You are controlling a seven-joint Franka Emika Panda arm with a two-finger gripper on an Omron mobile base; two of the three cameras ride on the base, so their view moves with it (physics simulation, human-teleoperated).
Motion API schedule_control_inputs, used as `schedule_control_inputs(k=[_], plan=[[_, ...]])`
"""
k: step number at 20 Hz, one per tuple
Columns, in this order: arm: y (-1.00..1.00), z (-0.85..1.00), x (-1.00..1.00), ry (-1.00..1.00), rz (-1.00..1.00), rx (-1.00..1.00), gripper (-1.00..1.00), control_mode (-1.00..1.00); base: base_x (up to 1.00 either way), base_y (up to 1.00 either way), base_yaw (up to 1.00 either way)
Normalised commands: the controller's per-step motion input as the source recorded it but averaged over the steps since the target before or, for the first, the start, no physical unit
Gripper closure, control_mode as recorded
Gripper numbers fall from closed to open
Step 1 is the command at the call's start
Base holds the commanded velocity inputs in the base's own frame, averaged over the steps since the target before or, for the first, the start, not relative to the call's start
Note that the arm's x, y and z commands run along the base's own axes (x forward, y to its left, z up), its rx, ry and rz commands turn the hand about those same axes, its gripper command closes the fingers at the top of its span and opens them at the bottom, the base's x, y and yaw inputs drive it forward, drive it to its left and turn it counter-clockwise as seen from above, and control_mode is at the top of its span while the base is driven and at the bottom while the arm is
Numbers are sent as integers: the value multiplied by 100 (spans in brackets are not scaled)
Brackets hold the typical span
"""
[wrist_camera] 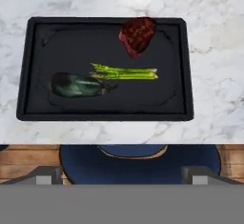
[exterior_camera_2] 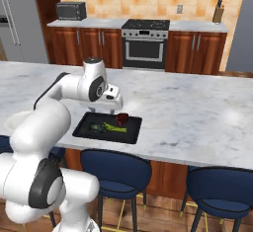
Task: Create a steak meal by picking up the steak and asparagus from the tray and placing them on the plate. Leave the eggplant on the tray.
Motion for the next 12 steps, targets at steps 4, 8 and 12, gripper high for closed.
schedule_control_inputs(k=[4,8,12], plan=[[-2,-61,54,11,-3,0,-100,-100,0,0,0],[-11,-59,59,12,-6,0,-100,-100,0,0,0],[-16,-43,45,6,-3,0,-100,-100,0,0,0]])
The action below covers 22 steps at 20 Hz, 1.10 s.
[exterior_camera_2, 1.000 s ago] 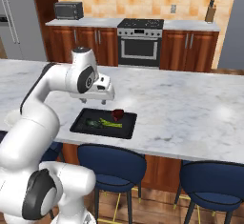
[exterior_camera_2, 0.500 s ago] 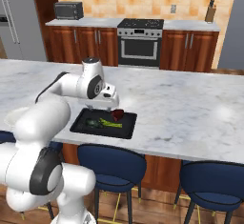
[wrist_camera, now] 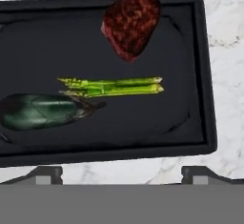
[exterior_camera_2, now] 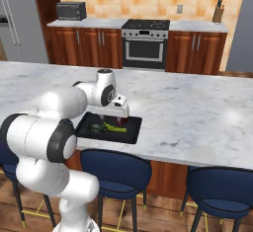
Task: Create a steak meal by picking up the steak and asparagus from the tray and placing them on the plate. Leave the eggplant on the tray.
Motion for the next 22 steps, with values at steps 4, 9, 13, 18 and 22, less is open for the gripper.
schedule_control_inputs(k=[4,9,13,18,22], plan=[[-9,-32,30,1,0,1,-100,-100,0,0,0],[0,-32,30,0,0,2,-100,-100,0,0,0],[-12,-28,31,0,0,5,-100,-100,0,0,0],[-9,-28,36,0,0,5,-100,-100,0,0,0],[0,-25,45,0,0,4,-100,-100,0,0,0]])
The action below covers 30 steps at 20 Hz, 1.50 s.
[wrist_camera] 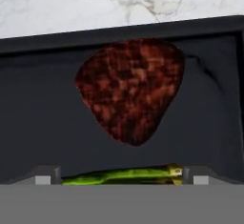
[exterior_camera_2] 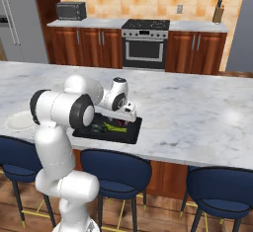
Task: Create a steak meal by picking up the steak and asparagus from the tray and placing them on the plate. Leave the eggplant on the tray.
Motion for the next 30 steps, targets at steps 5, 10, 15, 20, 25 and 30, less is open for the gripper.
schedule_control_inputs(k=[5,10,15,20,25,30], plan=[[-5,-24,49,0,0,6,-100,-100,0,0,0],[-9,-30,49,0,0,7,-100,-100,0,0,0],[0,-14,20,0,0,1,100,-100,0,0,0],[5,29,-32,-2,2,0,100,-100,0,0,0],[62,56,-64,-9,9,-3,100,-100,0,0,0],[83,62,-91,-6,12,0,100,-100,0,0,0]])
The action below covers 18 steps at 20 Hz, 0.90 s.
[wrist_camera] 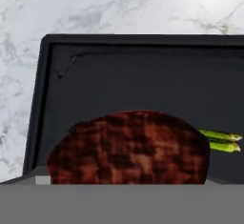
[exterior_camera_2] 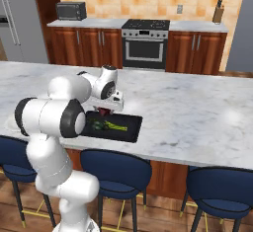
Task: Create a steak meal by picking up the steak and asparagus from the tray and placing them on the plate. Leave the eggplant on the tray.
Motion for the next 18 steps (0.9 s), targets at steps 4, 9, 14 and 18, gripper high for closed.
schedule_control_inputs(k=[4,9,14,18], plan=[[95,53,-100,-2,16,0,100,-100,0,0,0],[100,65,-75,0,14,0,100,-100,0,0,0],[100,27,-31,0,11,-2,100,-100,0,0,0],[100,-1,0,0,10,-6,100,-100,0,0,0]])
